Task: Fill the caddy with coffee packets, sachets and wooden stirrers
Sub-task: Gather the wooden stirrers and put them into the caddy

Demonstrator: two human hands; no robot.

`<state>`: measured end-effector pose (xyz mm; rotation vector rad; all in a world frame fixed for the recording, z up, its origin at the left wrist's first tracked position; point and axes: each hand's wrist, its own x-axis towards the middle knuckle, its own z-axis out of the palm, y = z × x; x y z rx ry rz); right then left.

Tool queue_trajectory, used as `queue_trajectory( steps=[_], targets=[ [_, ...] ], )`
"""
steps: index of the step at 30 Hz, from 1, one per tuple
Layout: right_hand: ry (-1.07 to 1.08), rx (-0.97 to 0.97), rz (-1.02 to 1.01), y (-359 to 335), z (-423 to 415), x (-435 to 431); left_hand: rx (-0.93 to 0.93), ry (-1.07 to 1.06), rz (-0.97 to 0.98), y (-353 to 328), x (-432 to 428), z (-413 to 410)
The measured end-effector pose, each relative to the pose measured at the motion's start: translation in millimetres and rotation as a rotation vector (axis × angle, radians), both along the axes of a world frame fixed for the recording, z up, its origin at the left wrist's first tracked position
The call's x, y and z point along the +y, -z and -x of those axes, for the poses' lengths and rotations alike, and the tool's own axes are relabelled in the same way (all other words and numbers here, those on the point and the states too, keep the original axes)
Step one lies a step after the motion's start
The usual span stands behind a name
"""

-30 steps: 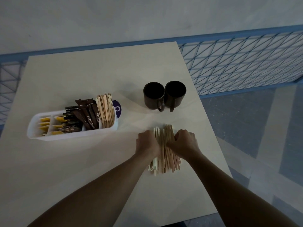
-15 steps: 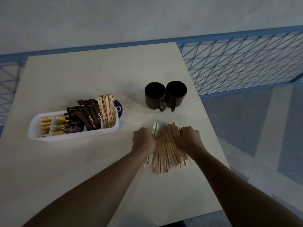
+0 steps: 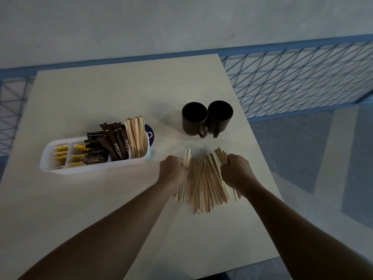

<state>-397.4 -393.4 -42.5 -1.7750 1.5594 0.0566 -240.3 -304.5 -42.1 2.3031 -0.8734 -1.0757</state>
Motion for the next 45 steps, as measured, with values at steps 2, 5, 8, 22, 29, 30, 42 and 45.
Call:
queue_trajectory(
  steps=[2, 5, 8, 22, 29, 30, 42, 45],
  targets=[
    [-0.002, -0.002, -0.013, -1, -2, 1, 0.053, -0.027, 0.004, -2, 2, -3],
    [-0.045, -0.008, -0.045, -7, -7, 4, 0.166, -0.089, 0.0, -4, 4, -6],
    [-0.11, -0.022, -0.058, -14, -14, 8, 0.256, -0.104, 0.009, -5, 4, -10],
    [0.112, -0.482, -0.229, -41, -87, 19, 0.501, -0.236, 0.199, -47, 4, -55],
    [0.097, -0.673, -0.155, -54, -137, 23, 0.521, -0.333, 0.431, -80, 8, -96],
    [0.108, -0.717, -0.152, -56, -144, 24, 0.496, -0.352, 0.46, -82, 8, -102],
    [0.162, -0.955, -0.137, -59, -212, 32, 0.208, -0.514, 0.627, -61, 25, -139],
    [0.169, -0.924, -0.115, -47, -218, 37, 0.117, -0.506, 0.623, -50, 29, -138]
  ],
)
